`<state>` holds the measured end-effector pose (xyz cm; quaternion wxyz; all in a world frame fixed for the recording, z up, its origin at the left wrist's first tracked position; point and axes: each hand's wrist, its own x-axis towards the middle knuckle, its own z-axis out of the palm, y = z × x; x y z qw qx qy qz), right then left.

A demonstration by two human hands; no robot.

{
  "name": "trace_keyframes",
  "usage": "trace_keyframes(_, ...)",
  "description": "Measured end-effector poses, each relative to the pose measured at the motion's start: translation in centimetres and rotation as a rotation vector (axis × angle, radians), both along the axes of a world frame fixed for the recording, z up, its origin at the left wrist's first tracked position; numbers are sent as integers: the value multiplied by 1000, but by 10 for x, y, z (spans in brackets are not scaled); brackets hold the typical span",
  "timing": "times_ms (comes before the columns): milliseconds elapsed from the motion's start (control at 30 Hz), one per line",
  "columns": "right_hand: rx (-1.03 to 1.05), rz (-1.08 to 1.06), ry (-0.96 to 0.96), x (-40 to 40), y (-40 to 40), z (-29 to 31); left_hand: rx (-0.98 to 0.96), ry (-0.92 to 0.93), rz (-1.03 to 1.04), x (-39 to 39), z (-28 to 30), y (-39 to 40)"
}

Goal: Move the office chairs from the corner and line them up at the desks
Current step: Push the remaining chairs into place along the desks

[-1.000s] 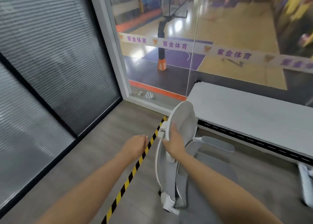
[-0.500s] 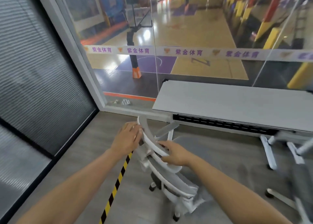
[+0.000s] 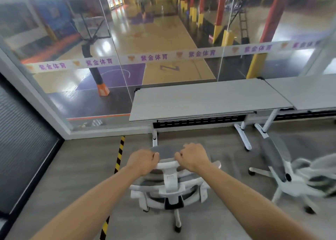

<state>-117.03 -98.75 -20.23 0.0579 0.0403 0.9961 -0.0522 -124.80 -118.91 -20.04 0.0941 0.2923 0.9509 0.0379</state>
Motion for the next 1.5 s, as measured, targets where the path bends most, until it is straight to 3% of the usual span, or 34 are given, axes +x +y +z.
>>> trace_keyframes(667, -198, -118, 195, -3, -44, -14, -38, 21, 60, -10, -10, -48)
trace_keyframes(1500, -127, -171, 109, -32, -40, -13, -46, 50, 75, -29, -4, -39)
